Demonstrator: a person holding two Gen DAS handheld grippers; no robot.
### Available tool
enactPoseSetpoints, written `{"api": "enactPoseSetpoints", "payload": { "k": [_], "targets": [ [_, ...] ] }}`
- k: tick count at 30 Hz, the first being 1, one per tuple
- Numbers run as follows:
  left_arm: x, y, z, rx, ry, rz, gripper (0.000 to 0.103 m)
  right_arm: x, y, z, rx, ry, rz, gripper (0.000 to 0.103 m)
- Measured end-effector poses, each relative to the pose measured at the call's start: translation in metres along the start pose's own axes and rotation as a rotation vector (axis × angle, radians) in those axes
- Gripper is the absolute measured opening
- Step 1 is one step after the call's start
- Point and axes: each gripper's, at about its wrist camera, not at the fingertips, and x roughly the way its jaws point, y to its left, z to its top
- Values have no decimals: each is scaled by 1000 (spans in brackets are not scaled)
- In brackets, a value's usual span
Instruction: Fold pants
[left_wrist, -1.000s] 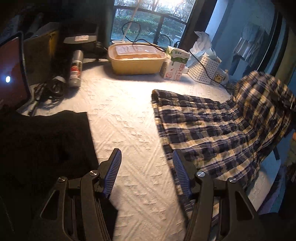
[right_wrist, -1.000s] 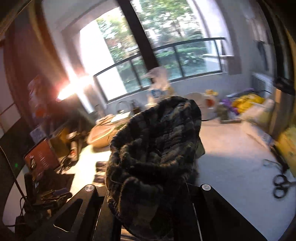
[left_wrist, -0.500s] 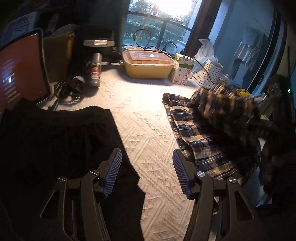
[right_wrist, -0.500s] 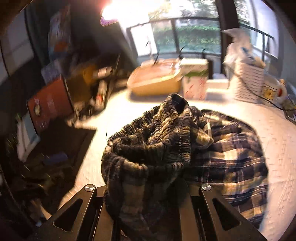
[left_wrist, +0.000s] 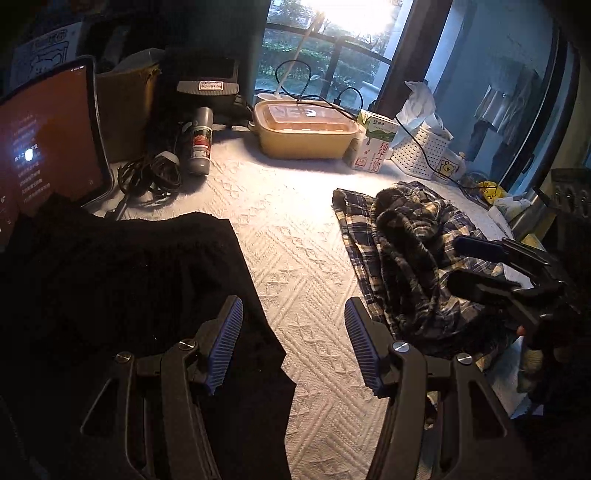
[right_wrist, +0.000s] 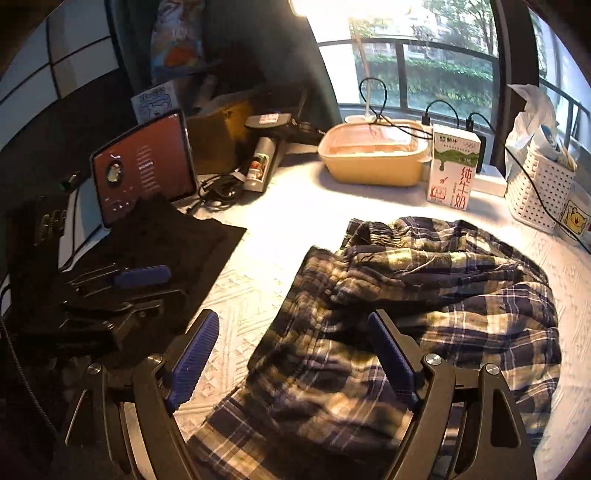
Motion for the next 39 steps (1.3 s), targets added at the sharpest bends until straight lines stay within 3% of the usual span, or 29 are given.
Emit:
{"api": "enactPoseSetpoints", "payload": {
  "k": [5, 12, 15, 20, 25, 27, 28, 31, 34, 39],
  "targets": [
    [6, -20, 6, 38, 12, -7, 58, -28, -21, -2, 48, -63, -10, 84],
    [31, -66, 27, 107, 32, -90, 58, -71, -88, -25, 176, -128, -103, 84],
    [48, -78, 40, 123, 38, -82, 58, -84, -117, -39, 236, -138, -140, 84],
    [77, -82, 57, 133, 59, -64, 58, -99, -159, -59, 307, -139, -183, 84],
    [96, -79, 60, 114, 106, -121, 56, -105, -183, -65, 336, -155, -194, 84],
    [89, -83, 59, 139, 83, -149, 40, -102, -186, -64, 331, -157, -192, 84],
    [83, -87, 58, 157, 71, -154, 26, -101, -186, -63, 323, -157, -189, 84],
    [64, -92, 62, 170, 14, -177, 14, -93, -184, -58, 283, -161, -164, 84],
    [49, -95, 68, 172, -39, -195, 11, -85, -181, -50, 231, -162, -148, 84],
    [44, -99, 82, 172, -75, -193, 9, -69, -176, -27, 95, -143, -121, 74]
  ]
}}
